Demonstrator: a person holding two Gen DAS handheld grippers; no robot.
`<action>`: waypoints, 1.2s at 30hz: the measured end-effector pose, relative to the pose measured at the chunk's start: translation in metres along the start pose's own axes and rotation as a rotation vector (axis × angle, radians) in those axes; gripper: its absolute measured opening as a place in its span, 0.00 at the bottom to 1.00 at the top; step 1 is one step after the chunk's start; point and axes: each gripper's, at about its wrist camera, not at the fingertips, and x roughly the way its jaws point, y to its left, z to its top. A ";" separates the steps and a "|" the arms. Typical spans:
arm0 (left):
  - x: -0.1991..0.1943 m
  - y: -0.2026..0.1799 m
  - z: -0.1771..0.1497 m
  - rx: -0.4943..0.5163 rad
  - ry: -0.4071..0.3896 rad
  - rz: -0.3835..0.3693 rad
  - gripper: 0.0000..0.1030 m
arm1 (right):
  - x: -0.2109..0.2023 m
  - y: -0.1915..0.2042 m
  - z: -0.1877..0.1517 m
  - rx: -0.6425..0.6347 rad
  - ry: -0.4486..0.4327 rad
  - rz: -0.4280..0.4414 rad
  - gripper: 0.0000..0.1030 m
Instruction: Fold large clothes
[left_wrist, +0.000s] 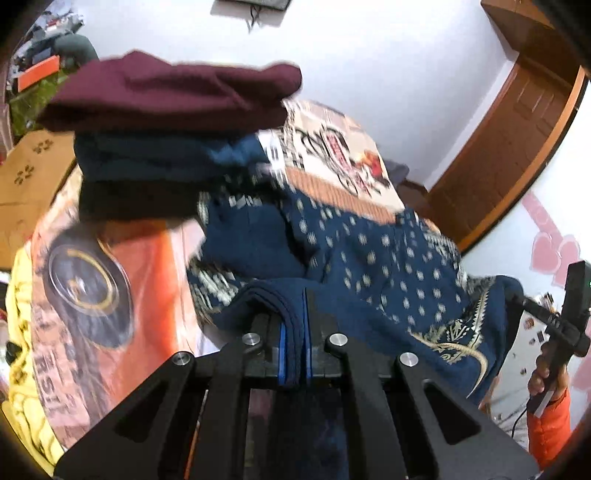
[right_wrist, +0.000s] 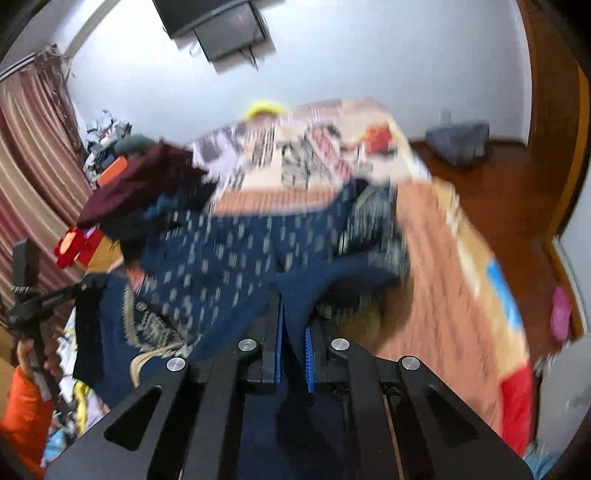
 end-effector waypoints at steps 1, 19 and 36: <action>0.000 0.002 0.004 -0.001 -0.009 0.004 0.06 | 0.002 -0.002 0.007 0.008 -0.014 -0.005 0.08; 0.059 0.063 -0.013 -0.176 0.193 0.044 0.40 | 0.048 -0.058 0.001 0.160 0.173 -0.074 0.33; 0.027 0.040 -0.073 -0.159 0.298 -0.026 0.54 | 0.025 -0.034 -0.036 0.032 0.228 -0.116 0.42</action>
